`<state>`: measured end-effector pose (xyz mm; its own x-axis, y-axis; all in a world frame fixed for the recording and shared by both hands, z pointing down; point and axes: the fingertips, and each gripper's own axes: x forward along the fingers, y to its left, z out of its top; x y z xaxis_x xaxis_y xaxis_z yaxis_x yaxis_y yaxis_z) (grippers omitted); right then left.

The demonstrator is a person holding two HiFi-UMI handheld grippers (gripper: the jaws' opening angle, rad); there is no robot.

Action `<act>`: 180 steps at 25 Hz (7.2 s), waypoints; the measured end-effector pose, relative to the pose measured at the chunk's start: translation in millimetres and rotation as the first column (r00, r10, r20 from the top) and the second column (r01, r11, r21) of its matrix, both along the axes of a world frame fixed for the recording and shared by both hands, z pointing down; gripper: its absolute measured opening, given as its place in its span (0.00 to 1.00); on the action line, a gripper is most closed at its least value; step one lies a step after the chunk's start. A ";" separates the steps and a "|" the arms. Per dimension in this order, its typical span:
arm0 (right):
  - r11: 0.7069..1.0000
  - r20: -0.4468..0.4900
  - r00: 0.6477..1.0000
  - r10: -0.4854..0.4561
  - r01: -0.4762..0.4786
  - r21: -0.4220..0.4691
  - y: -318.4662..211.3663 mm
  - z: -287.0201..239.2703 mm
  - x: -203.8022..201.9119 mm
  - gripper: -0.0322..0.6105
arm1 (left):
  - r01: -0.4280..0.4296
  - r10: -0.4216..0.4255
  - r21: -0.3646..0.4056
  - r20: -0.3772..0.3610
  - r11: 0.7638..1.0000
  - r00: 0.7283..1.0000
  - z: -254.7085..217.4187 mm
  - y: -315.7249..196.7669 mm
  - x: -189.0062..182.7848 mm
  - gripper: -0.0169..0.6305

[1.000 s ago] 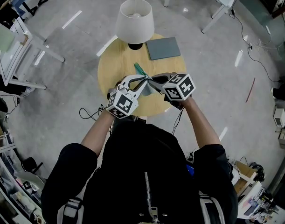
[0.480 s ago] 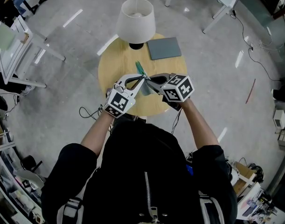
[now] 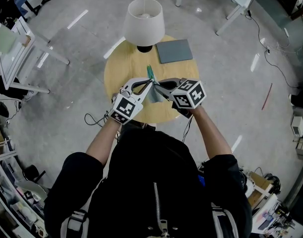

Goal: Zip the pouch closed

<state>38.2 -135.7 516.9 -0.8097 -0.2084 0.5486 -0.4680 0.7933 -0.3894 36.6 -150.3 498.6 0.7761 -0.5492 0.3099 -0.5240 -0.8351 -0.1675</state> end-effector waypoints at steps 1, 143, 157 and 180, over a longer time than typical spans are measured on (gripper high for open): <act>1.000 0.000 1.000 0.000 0.000 0.000 0.5 -0.3 1.2 0.07 | 0.001 -0.001 -0.001 0.000 1.000 1.000 0.1 0.0 1.0 0.04; 0.994 0.093 0.990 0.109 -0.107 -0.032 8.8 -1.9 38.1 0.07 | 0.233 -0.246 -0.288 -0.009 0.929 0.969 75.5 -23.9 -81.1 0.18; 0.975 0.156 0.967 0.201 -0.212 0.063 -11.8 -23.2 51.8 0.07 | 0.257 -0.279 -0.163 -0.128 0.953 0.952 -6.5 -29.3 -67.4 0.04; 0.945 0.209 0.949 0.237 -0.275 0.178 -16.8 -50.1 57.5 0.07 | 0.264 -0.281 -0.119 -0.168 0.957 0.945 -25.5 -24.2 -71.8 0.03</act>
<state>95.8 -152.5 466.7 -0.7963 -0.5129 0.3208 -0.6016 0.7268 -0.3314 -35.1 -174.5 473.1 0.6486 -0.7229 0.2384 -0.7479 -0.6634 0.0232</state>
